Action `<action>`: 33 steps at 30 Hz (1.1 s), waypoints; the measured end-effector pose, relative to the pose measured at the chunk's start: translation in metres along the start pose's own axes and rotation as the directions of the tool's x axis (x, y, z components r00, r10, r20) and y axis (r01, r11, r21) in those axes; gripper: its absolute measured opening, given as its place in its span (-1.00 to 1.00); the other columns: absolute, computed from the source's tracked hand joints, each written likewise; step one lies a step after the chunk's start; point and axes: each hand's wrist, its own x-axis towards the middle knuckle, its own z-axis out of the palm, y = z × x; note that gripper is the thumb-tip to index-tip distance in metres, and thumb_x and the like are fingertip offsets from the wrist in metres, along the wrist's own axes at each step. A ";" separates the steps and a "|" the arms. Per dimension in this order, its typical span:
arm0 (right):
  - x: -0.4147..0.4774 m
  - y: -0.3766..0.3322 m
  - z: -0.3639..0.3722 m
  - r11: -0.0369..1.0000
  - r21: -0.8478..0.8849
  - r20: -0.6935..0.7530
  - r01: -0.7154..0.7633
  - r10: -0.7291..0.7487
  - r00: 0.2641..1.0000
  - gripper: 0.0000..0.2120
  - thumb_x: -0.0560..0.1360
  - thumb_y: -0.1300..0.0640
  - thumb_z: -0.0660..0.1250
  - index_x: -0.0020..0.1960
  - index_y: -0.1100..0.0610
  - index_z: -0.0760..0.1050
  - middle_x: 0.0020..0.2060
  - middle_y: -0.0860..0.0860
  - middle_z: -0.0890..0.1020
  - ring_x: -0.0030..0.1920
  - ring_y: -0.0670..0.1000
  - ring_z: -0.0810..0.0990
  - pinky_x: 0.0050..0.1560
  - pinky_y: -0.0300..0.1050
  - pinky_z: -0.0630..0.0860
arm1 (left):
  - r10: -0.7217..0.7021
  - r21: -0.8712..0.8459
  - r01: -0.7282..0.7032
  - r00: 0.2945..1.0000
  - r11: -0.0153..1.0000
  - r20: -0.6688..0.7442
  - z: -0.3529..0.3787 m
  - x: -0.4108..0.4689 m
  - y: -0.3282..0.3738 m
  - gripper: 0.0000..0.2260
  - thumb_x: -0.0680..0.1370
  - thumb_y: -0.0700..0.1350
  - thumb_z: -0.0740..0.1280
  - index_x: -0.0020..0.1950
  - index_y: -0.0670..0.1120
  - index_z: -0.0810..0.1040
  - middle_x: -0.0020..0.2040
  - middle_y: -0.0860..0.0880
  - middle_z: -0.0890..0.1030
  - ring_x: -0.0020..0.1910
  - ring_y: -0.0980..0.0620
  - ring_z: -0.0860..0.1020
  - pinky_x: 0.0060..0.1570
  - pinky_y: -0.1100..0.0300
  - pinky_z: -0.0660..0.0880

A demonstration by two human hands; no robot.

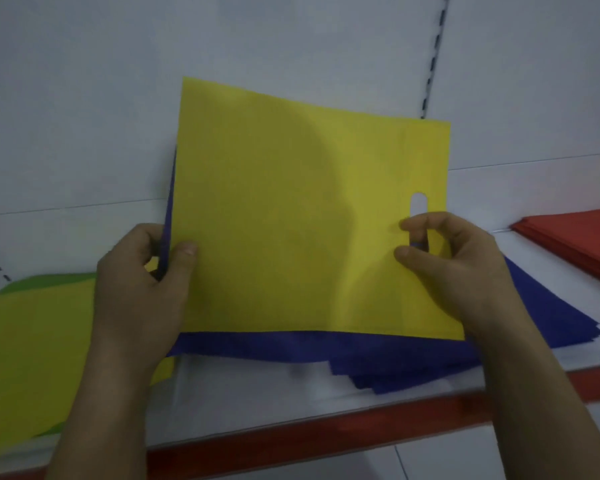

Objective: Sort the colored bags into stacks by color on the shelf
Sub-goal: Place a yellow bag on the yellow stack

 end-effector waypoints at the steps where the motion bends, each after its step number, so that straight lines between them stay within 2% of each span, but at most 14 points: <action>1: 0.005 0.005 -0.016 0.999 -0.031 -0.001 0.009 -0.009 1.000 -0.79 0.43 0.26 0.50 -0.03 -0.01 0.64 -0.06 -0.05 0.68 0.00 0.00 0.64 -0.06 -0.08 0.58 | -0.004 0.036 0.003 1.000 0.999 0.010 0.012 -0.004 0.002 -0.89 0.60 -0.11 0.35 -0.07 0.09 0.56 -0.12 0.12 0.62 -0.14 0.24 0.58 -0.14 0.20 0.53; 2: 0.010 0.010 -0.031 0.998 -0.061 0.000 0.016 -0.016 1.000 -0.79 0.42 0.26 0.51 -0.05 -0.01 0.64 -0.06 -0.04 0.69 0.01 -0.01 0.63 -0.07 -0.14 0.58 | -0.019 0.048 0.018 1.000 0.999 0.017 0.024 -0.008 0.003 -0.93 0.59 -0.09 0.37 -0.02 0.09 0.57 -0.10 0.13 0.62 -0.12 0.22 0.59 -0.13 0.16 0.54; 4: 0.018 0.019 -0.058 0.994 -0.103 -0.005 0.025 -0.025 1.000 -0.80 0.42 0.26 0.51 -0.09 -0.01 0.63 -0.04 -0.05 0.70 0.04 -0.07 0.64 -0.03 -0.19 0.57 | -0.074 0.053 0.072 0.996 0.996 0.040 0.047 -0.016 0.005 -0.82 0.58 -0.05 0.39 0.17 0.09 0.55 -0.13 0.09 0.64 -0.13 0.20 0.61 -0.15 0.09 0.54; 6: 0.024 0.029 -0.081 0.991 -0.134 -0.013 0.023 -0.025 1.000 -0.80 0.41 0.26 0.52 -0.12 -0.02 0.62 -0.03 -0.08 0.71 0.06 -0.11 0.64 0.12 -0.04 0.56 | -0.092 0.092 0.084 0.992 0.992 0.087 0.070 -0.025 0.008 -0.75 0.58 -0.01 0.36 0.26 0.10 0.51 -0.18 0.07 0.65 -0.17 0.28 0.60 -0.20 0.11 0.53; 10: 0.033 0.046 -0.112 0.976 -0.217 -0.031 0.007 -0.014 0.999 -0.82 0.40 0.25 0.53 -0.10 0.00 0.63 -0.04 -0.16 0.71 0.06 -0.11 0.64 0.21 0.16 0.53 | -0.063 0.186 0.044 0.993 0.981 0.097 0.109 -0.039 0.018 -0.97 0.59 -0.05 0.35 0.02 0.04 0.52 -0.17 0.16 0.59 -0.24 0.17 0.58 -0.35 0.19 0.44; 14: 0.039 0.057 -0.127 0.952 -0.306 -0.063 0.012 -0.032 0.997 -0.79 0.38 0.24 0.54 -0.07 -0.01 0.65 -0.07 -0.21 0.68 0.02 -0.11 0.63 0.20 0.15 0.53 | -0.057 0.263 0.015 0.987 0.965 0.153 0.133 -0.043 0.021 -0.94 0.60 -0.06 0.34 -0.04 -0.02 0.51 -0.15 0.17 0.56 -0.22 0.18 0.55 -0.35 0.23 0.39; 17: 0.045 0.065 -0.134 0.937 -0.350 -0.073 0.013 -0.042 0.996 -0.78 0.38 0.23 0.54 -0.06 -0.04 0.65 -0.03 -0.13 0.67 0.02 -0.04 0.62 0.16 0.11 0.55 | -0.063 0.282 0.007 0.980 0.959 0.191 0.141 -0.043 0.020 -0.95 0.58 -0.07 0.36 -0.05 0.00 0.51 -0.13 0.15 0.55 -0.17 0.15 0.53 -0.27 0.19 0.42; 20: 0.047 0.069 -0.137 0.901 -0.432 -0.085 0.034 -0.079 0.993 -0.79 0.41 0.20 0.51 -0.07 -0.09 0.64 -0.07 -0.11 0.67 -0.02 -0.02 0.63 0.03 -0.02 0.55 | -0.029 0.362 -0.047 0.979 0.931 0.202 0.140 -0.042 0.021 -0.92 0.55 -0.08 0.40 -0.07 0.01 0.51 0.08 0.06 0.48 0.05 0.10 0.43 0.04 0.16 0.34; 21: 0.047 0.069 -0.139 0.889 -0.457 -0.092 0.037 -0.089 0.992 -0.79 0.43 0.20 0.49 -0.07 -0.11 0.64 -0.08 -0.13 0.67 -0.03 -0.03 0.63 -0.01 -0.06 0.53 | -0.013 0.377 -0.063 0.980 0.924 0.197 0.140 -0.041 0.023 -0.93 0.54 -0.07 0.40 -0.07 0.02 0.52 0.11 0.04 0.46 0.09 0.07 0.42 0.08 0.15 0.32; 22: 0.047 0.068 -0.143 0.885 -0.465 -0.095 0.037 -0.092 0.991 -0.79 0.44 0.20 0.47 -0.06 -0.11 0.64 -0.09 -0.17 0.67 -0.04 -0.04 0.63 -0.02 -0.07 0.51 | -0.007 0.371 -0.067 0.981 0.926 0.195 0.140 -0.041 0.027 -0.94 0.55 -0.06 0.39 -0.05 0.01 0.52 0.08 0.03 0.48 0.05 0.06 0.46 0.04 0.14 0.35; 24: 0.047 0.064 -0.150 0.888 -0.459 -0.089 0.032 -0.081 0.993 -0.77 0.45 0.23 0.43 -0.03 -0.09 0.66 -0.09 -0.22 0.66 -0.06 -0.09 0.62 -0.05 -0.09 0.49 | -0.035 0.300 -0.030 0.977 0.953 0.208 0.144 -0.039 0.032 -0.94 0.57 -0.04 0.36 -0.03 0.01 0.52 -0.07 0.09 0.55 -0.13 0.14 0.52 -0.20 0.20 0.38; 26: 0.044 0.062 -0.159 0.899 -0.439 -0.093 0.016 -0.063 0.994 -0.70 0.45 0.29 0.39 0.04 -0.06 0.66 -0.04 -0.24 0.64 -0.04 -0.15 0.61 -0.06 -0.13 0.47 | -0.060 0.229 0.002 0.968 0.973 0.245 0.151 -0.038 0.035 -0.95 0.58 -0.05 0.35 -0.01 0.01 0.51 -0.13 0.18 0.56 -0.16 0.20 0.53 -0.26 0.25 0.38; 29: 0.034 0.060 -0.177 0.932 -0.363 -0.049 -0.008 -0.011 0.999 -0.58 0.40 0.29 0.34 0.20 -0.03 0.60 0.12 -0.20 0.63 0.05 -0.14 0.61 -0.02 -0.14 0.48 | -0.064 0.165 0.014 0.949 0.986 0.307 0.166 -0.044 0.042 -0.85 0.58 -0.07 0.36 0.09 0.12 0.45 -0.11 0.20 0.57 -0.11 0.20 0.55 -0.24 0.19 0.42; 33: 0.015 0.056 -0.225 0.952 -0.305 -0.006 0.024 -0.027 1.000 -0.44 0.43 0.37 0.40 0.33 -0.06 0.48 0.17 -0.03 0.62 0.10 -0.01 0.63 0.00 -0.03 0.57 | -0.025 0.113 -0.023 0.916 0.993 0.400 0.192 -0.054 0.073 -0.57 0.58 -0.06 0.32 0.16 0.49 0.29 -0.08 0.12 0.62 -0.11 0.14 0.60 -0.21 0.05 0.54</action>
